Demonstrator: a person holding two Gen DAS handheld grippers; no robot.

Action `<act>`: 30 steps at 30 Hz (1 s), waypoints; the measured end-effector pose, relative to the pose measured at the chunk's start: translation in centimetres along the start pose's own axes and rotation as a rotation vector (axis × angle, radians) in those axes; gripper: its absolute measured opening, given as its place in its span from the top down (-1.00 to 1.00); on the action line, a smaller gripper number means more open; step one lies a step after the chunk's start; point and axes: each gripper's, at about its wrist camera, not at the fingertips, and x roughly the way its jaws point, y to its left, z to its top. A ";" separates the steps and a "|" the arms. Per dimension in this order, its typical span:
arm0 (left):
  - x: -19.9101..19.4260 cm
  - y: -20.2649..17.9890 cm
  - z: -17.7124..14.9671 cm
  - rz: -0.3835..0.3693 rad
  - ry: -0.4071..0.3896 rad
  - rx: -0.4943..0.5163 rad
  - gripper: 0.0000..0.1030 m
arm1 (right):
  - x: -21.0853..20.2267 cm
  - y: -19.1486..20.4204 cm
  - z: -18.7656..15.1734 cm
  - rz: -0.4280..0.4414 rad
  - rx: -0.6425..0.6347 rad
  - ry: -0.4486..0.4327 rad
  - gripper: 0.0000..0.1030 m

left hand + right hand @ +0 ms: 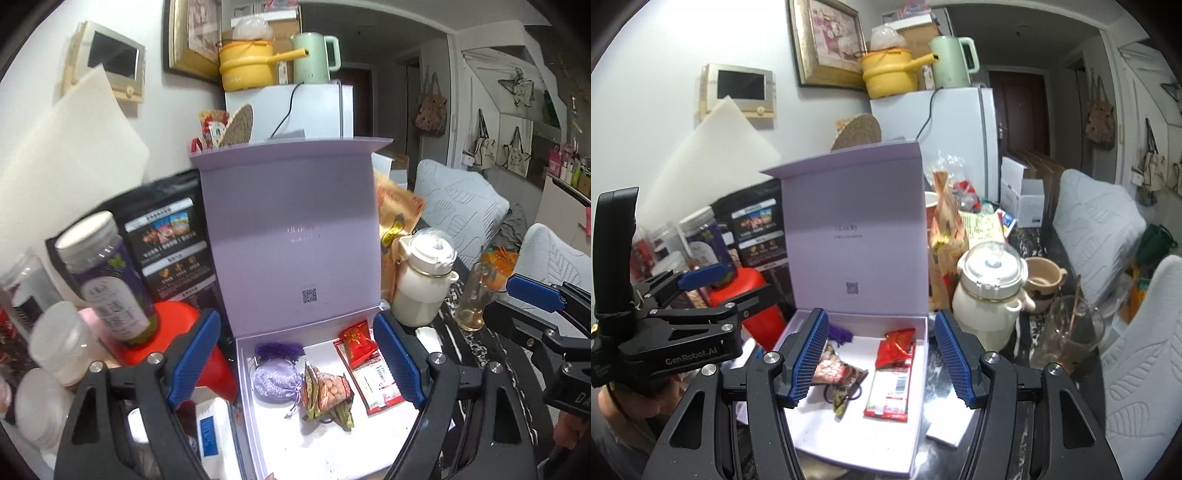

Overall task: Organize soft objects
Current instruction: 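Withdraw both grippers from the box back toward the loose items on the table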

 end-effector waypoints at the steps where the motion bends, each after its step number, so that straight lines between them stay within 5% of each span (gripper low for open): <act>1: -0.7 0.0 0.0 0.003 -0.009 0.002 -0.66 | -0.6 0.2 0.1 -0.003 -0.003 -0.006 -0.18; 18: -10.8 -1.1 -1.0 -0.034 -0.120 0.032 -0.79 | -11.2 4.2 -0.8 -0.022 -0.050 -0.121 -0.33; 30: -15.1 -1.9 -4.9 -0.071 -0.112 0.057 -1.00 | -17.1 6.9 -4.6 -0.066 -0.088 -0.154 -0.75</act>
